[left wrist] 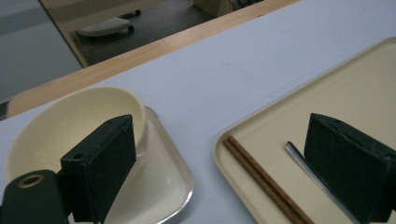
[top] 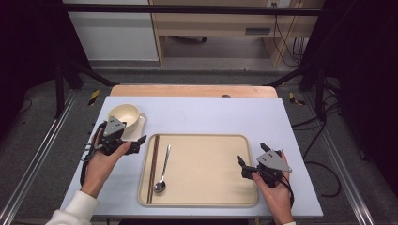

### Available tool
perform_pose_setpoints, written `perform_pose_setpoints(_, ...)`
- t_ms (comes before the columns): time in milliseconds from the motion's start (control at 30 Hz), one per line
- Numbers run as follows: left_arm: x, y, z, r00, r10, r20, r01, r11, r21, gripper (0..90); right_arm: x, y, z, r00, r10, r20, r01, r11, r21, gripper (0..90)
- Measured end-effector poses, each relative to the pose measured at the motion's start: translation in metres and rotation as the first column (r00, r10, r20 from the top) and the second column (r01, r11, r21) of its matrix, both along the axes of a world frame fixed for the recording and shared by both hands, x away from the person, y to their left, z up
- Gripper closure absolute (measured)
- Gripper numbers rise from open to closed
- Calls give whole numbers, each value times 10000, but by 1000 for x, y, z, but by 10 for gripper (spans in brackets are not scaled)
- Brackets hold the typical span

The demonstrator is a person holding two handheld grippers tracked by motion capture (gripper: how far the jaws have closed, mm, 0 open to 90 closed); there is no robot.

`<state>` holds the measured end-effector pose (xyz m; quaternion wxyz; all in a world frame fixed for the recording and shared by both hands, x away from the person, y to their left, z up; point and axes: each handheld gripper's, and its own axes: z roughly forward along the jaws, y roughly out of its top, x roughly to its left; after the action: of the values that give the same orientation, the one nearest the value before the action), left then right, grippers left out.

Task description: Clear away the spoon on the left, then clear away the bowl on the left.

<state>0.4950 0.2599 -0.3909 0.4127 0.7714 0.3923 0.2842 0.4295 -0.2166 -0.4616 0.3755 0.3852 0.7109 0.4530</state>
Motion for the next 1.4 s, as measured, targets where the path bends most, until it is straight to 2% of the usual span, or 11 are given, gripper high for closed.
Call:
perform_pose_setpoints(200, 15, 25, 5, 9958, 914, 51, -914, 9957, 172, 90, 0, -1, 0, 10000, -90, -31, 90, 9999, 145, 77)
perform_pose_setpoints(367, 28, 46, 8, 9884, 1519, -14, -1519, 9884, 15, 100, 1, -2, 0, 9998, -200, -75, 202, 9995, 257, 71)
perform_pose_setpoints(500, 33, 56, 8, 9832, 1824, -78, -1826, 9829, -231, 111, 1, -2, 0, 9998, -176, -101, 178, 9995, 259, 69)
perform_pose_setpoints(767, 42, 66, 10, 9740, 2264, -9, -2264, 9738, -231, 172, 1, -2, 0, 9998, -140, -168, 146, 9992, 365, 64)
perform_pose_setpoints(867, 50, 68, 8, 9707, 2402, -24, -2402, 9707, -7, 239, 1, -3, 1, 9997, -143, -207, 153, 9988, 470, 64)
perform_pose_setpoints(967, 58, 70, 2, 9675, 2525, -147, -2527, 9674, -132, 301, 0, -4, 1, 9997, -166, -173, 175, 9983, 563, 66)
perform_pose_setpoints(1033, 64, 73, -2, 9610, 2759, -191, -2761, 9611, -107, 343, 0, -4, 1, 9997, -191, -168, 200, 9981, 582, 67)
perform_pose_setpoints(1100, 70, 78, -6, 9557, 2923, -339, -2937, 9548, -458, 370, 0, -4, 1, 9996, -202, -186, 212, 9980, 590, 70)
perform_pose_setpoints(1200, 79, 87, -13, 9448, 3249, -434, -3269, 9435, -540, 414, 0, -2, 1, 9996, -179, -206, 190, 9981, 590, 73)
perform_pose_setpoints(1333, 89, 97, -25, 9379, 3378, -786, -3434, 9363, -741, 469, 0, -1, 1, 9996, -102, -256, 115, 9986, 523, 74)
perform_pose_setpoints(1400, 91, 98, -27, 9385, 3334, -899, -3403, 9370, -784, 482, 0, -1, 1, 9996, -108, -266, 121, 9986, 517, 74)
